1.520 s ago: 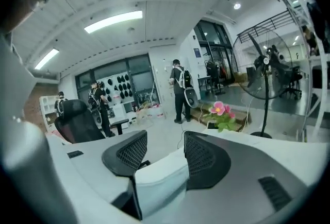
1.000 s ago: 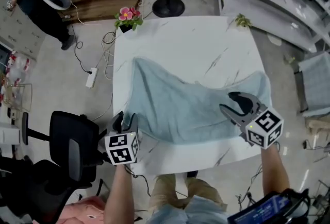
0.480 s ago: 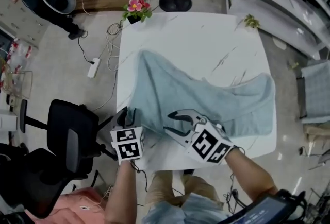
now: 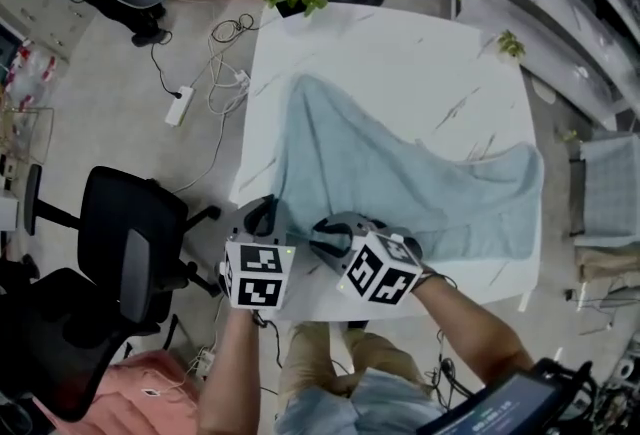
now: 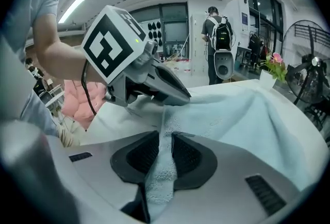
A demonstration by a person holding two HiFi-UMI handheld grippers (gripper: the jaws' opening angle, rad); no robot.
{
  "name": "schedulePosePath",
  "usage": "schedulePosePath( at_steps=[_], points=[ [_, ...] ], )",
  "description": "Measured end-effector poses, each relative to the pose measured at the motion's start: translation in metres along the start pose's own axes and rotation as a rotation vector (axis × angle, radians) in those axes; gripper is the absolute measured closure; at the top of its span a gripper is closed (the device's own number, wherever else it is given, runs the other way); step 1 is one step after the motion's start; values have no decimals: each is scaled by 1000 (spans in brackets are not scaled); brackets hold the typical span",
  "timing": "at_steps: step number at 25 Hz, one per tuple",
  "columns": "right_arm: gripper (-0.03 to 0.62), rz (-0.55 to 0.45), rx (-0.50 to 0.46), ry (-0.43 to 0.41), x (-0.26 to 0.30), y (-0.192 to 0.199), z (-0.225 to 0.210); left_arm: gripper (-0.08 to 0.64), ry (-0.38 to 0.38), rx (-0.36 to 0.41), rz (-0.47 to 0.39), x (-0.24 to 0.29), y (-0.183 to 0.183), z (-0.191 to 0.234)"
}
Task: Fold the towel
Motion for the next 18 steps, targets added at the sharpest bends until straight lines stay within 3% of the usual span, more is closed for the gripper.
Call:
schedulePosePath(
  at_steps=[6, 12, 16, 18],
  points=[
    [515, 41, -42, -24, 2, 4, 28, 532, 11, -78, 55, -28, 27, 3],
    [503, 78, -70, -108, 5, 13, 62, 532, 1, -108, 77, -58, 56, -6],
    [462, -2, -11, -183, -14, -18, 62, 532, -10, -145, 71, -65, 65, -8],
    [462, -64, 29, -175, -25, -44, 44, 532, -9, -158, 68, -65, 65, -8]
  ],
)
Point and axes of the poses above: the fingertips, and each gripper's own axes: x forward along the fingers, z to its left, y out of its underside, the point moved 3 cm from there along -x, backward along the fingers, and after that the axes turned 14 degrees about x, right-handed, at the moved point
